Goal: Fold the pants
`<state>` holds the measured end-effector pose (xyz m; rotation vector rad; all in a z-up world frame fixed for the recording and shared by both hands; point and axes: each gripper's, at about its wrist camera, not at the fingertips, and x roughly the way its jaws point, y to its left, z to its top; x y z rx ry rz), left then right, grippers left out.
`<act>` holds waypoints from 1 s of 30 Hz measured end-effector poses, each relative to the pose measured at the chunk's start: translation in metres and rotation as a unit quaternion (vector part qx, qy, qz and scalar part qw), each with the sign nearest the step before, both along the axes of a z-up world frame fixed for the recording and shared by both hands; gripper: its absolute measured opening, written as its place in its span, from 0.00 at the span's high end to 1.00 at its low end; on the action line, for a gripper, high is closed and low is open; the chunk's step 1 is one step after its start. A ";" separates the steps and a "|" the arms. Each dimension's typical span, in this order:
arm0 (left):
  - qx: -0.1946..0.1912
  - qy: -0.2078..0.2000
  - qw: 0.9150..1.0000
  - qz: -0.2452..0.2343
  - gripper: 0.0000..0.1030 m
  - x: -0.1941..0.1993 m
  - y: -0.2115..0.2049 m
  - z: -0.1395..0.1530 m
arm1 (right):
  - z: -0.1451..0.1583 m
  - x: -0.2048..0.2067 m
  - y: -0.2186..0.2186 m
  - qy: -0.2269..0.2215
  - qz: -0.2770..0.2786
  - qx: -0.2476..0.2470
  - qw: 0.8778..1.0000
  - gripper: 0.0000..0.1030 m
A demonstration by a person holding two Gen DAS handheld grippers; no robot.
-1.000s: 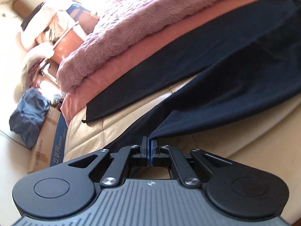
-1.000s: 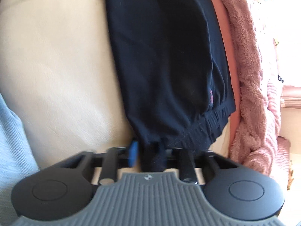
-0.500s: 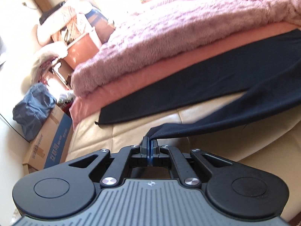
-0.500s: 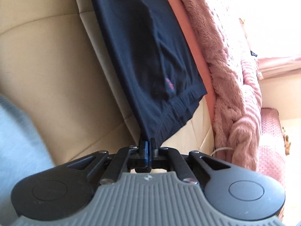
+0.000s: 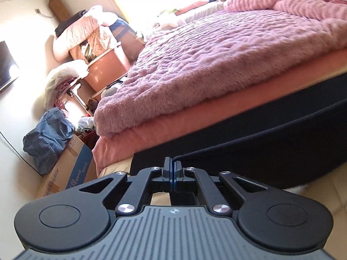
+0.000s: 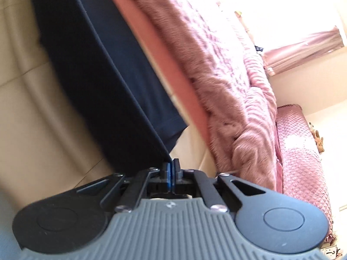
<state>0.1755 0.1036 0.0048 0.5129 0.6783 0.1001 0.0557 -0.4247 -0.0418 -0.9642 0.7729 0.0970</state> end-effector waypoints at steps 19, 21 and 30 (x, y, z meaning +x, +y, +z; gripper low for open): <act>0.113 0.077 0.991 -0.005 0.99 0.186 -0.035 -0.087 | -0.072 0.220 -0.015 0.071 -0.030 0.052 0.996 1.00; 0.132 0.086 0.987 -0.010 0.99 0.194 -0.038 -0.102 | -0.077 0.222 -0.014 0.074 -0.030 0.054 0.995 1.00; 0.112 0.088 0.990 0.007 0.99 0.202 -0.032 -0.125 | -0.090 0.239 -0.020 0.081 -0.043 0.079 0.993 1.00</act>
